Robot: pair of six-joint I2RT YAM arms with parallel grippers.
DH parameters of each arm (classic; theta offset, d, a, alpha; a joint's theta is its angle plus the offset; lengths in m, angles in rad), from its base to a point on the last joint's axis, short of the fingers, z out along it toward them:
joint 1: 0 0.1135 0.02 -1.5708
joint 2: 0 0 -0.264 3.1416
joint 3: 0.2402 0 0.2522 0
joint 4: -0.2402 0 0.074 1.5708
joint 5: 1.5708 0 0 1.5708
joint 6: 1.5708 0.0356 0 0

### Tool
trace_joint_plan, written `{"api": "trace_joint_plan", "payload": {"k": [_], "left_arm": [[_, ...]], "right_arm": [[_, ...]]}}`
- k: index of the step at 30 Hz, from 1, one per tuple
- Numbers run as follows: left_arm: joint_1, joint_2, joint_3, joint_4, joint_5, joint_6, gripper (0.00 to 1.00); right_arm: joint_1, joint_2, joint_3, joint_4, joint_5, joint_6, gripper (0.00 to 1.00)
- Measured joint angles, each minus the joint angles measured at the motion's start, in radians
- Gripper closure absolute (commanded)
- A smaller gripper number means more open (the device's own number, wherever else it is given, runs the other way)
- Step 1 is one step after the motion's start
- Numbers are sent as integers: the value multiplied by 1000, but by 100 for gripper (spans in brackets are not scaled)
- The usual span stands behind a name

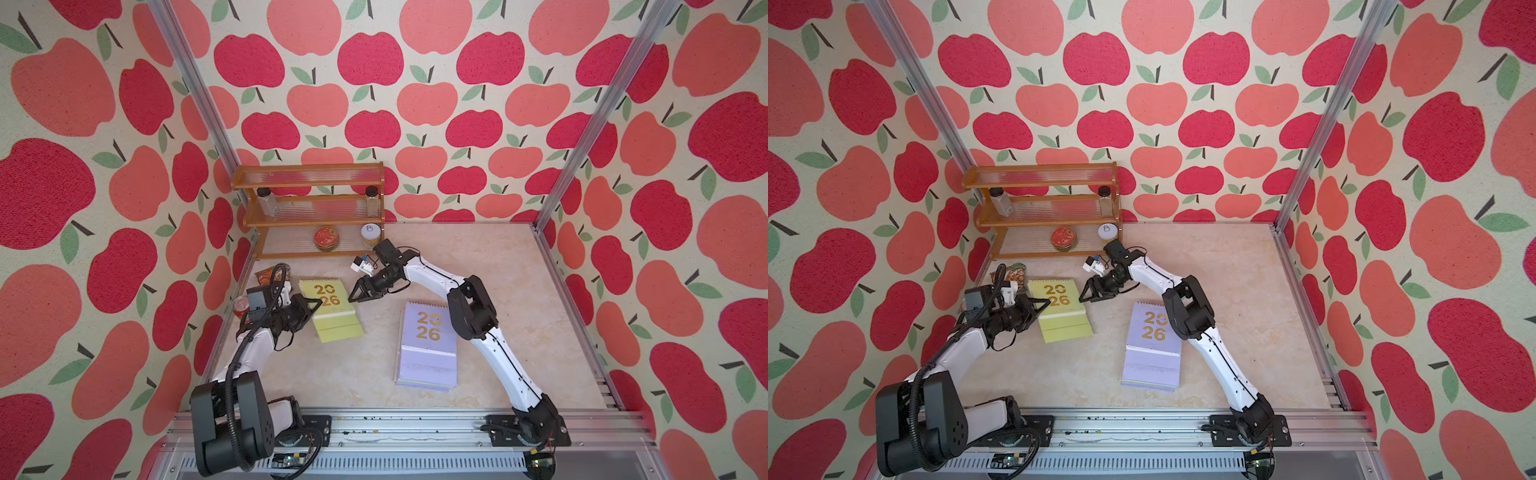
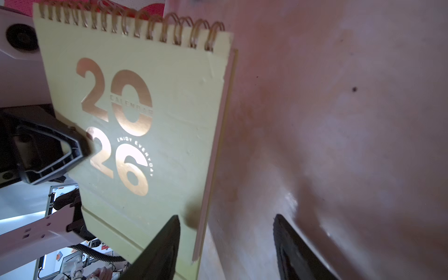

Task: Stack the calendars
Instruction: Pick up the calendar at the center of the board, then place the calendar at the calendar.

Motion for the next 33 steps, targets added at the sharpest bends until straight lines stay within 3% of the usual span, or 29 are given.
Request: {"api": "trace_joint_plan", "payload": {"k": [6,10,21,33], "left_arm": [[-21,10,87,52,50,-2,100],[-77,67,219,86,90,0,100],[-334,272,520,228,166,-11,100],[-473,493,599,586,236,-253,100]], "right_arm": [[-92,-185,-55,-24,18,-23,36],[-158,-369,-134,-16,2,-32,36],[-401,-819,-651,266,-95,95,35],[-500,-1077,-921,391,-85,127,35]]}}
